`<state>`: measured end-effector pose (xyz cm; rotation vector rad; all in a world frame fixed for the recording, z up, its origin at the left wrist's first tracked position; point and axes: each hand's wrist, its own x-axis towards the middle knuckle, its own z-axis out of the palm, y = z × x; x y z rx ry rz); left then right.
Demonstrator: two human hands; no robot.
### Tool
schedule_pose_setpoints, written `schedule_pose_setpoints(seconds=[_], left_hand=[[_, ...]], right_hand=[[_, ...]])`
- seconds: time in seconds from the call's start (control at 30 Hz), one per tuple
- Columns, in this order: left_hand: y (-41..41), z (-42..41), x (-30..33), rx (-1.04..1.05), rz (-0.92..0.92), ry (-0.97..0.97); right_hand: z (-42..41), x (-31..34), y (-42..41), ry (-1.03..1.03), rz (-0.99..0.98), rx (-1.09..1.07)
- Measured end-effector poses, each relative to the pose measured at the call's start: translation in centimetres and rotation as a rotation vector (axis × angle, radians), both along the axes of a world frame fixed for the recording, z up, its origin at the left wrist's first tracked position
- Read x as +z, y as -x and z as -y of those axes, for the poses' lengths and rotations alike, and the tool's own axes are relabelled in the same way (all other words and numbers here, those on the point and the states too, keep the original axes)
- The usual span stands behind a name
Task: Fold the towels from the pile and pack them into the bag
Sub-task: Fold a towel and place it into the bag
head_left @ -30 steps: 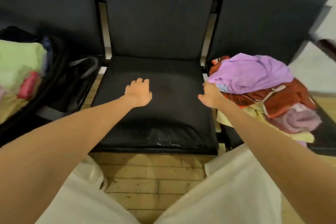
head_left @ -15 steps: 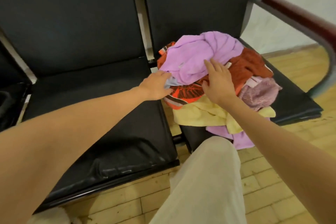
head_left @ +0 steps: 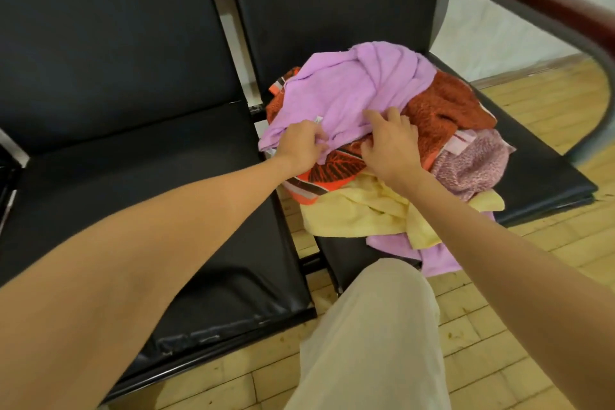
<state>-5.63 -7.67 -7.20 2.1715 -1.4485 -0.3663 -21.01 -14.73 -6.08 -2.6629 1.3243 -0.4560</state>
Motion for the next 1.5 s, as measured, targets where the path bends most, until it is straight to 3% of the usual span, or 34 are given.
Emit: schedule_pose_setpoints(seconds=[0.17, 0.33, 0.43, 0.57, 0.63, 0.8, 0.87, 1.1, 1.23, 1.3, 1.4, 1.5], left_hand=[[-0.1, -3.3, 3.9, 0.056, -0.213, 0.147], [-0.9, -9.7, 9.5, -0.007, -0.397, 0.166], [-2.5, -14.2, 11.9, 0.130, -0.475, 0.198], [-5.4, -20.2, 13.1, 0.288, -0.804, 0.382], [-6.8, -22.9, 12.8, 0.384, -0.841, 0.434], [-10.0, -30.0, 9.7, 0.567, -0.341, 0.334], [-11.1, -33.4, 8.0, 0.594, -0.220, 0.241], [-13.9, -43.0, 3.6, 0.873, -0.052, 0.031], [-14.1, -45.3, 2.4, 1.006, -0.086, -0.024], [-13.7, -45.2, 2.2, 0.977, -0.038, -0.074], [-12.0, -43.9, 1.8, 0.737, 0.100, -0.108], [-9.3, -41.3, 0.7, 0.478, 0.025, -0.006]], right_hand=[[-1.9, 1.7, -0.3, -0.059, -0.037, 0.067], [-5.3, 5.5, -1.9, 0.075, -0.038, 0.137], [-7.9, 7.9, -3.2, 0.097, -0.080, 0.222], [-12.4, 9.9, -4.3, -0.008, -0.115, 0.352], [-14.5, 10.4, -4.8, -0.007, -0.151, 0.380], [-18.7, 9.5, -6.2, -0.120, -0.258, 0.461], [-20.5, 8.0, -6.7, -0.206, -0.297, 0.506], [-25.5, 3.0, -8.2, -0.398, -0.329, 0.655], [-26.3, 0.6, -8.2, -0.456, -0.272, 0.705], [-26.6, -0.3, -7.9, -0.471, -0.214, 0.745], [-26.8, -1.4, -7.7, -0.512, -0.069, 0.759], [-26.7, -2.5, -7.3, -0.566, 0.046, 0.721]])
